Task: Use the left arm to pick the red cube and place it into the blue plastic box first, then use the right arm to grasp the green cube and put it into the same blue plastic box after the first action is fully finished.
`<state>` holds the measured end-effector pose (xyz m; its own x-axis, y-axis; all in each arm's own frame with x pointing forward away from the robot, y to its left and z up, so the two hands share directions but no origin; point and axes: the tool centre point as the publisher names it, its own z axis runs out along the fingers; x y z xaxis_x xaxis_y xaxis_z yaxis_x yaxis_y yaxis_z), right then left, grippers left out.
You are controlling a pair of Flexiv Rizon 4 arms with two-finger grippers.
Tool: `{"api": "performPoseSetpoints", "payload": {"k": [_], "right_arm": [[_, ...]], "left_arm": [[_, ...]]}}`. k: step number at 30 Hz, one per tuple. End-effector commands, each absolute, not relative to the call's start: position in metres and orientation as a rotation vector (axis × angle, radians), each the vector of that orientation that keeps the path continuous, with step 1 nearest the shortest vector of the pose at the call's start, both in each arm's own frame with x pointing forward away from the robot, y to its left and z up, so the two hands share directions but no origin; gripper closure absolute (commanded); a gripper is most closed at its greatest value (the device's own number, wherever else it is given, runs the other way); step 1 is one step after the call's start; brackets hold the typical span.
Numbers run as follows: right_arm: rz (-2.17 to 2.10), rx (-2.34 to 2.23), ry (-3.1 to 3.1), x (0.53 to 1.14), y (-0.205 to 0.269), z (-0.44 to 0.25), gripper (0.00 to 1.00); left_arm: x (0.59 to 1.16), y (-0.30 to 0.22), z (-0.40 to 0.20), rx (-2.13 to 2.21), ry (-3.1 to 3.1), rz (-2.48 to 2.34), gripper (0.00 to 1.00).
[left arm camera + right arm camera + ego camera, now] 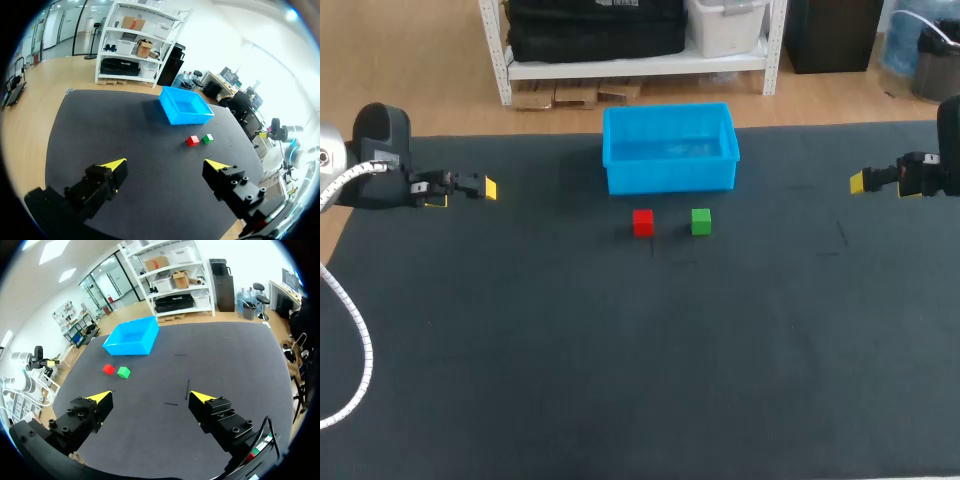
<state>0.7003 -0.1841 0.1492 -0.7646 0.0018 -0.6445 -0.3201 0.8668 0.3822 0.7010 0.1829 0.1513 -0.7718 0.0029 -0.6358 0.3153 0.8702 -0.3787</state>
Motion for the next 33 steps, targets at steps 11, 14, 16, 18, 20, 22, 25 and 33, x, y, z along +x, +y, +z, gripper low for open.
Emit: {"api": "performPoseSetpoints", "payload": {"k": [11,14,16,18,20,22,25,33], "right_arm": [[0.635,-0.230,2.372,0.700,-0.184,0.149,0.00],[0.635,-0.230,2.372,0.700,-0.184,0.149,0.00],[0.635,-0.230,2.372,0.700,-0.184,0.149,0.00],[0.635,-0.230,2.372,0.700,-0.184,0.149,0.00],[0.635,-0.230,2.372,0.700,-0.184,0.149,0.00],[0.635,-0.230,2.372,0.700,-0.184,0.149,0.00],[0.635,-0.230,2.372,0.700,-0.184,0.149,0.00],[0.635,-0.230,2.372,0.700,-0.184,0.149,0.00]], "left_arm": [[0.709,0.172,0.156,0.307,2.408,-0.618,0.00],[0.718,0.164,0.158,0.328,2.453,-0.577,0.00],[0.723,0.159,0.157,0.311,2.491,-0.556,0.00],[0.729,0.154,0.155,0.302,2.527,-0.553,0.00],[0.733,0.148,0.153,0.304,2.560,-0.479,0.00],[0.736,0.143,0.154,0.303,2.577,-0.502,0.00],[0.742,0.134,0.153,0.311,2.616,-0.455,0.00],[0.749,0.112,0.147,0.274,2.741,-0.335,0.00]]}}
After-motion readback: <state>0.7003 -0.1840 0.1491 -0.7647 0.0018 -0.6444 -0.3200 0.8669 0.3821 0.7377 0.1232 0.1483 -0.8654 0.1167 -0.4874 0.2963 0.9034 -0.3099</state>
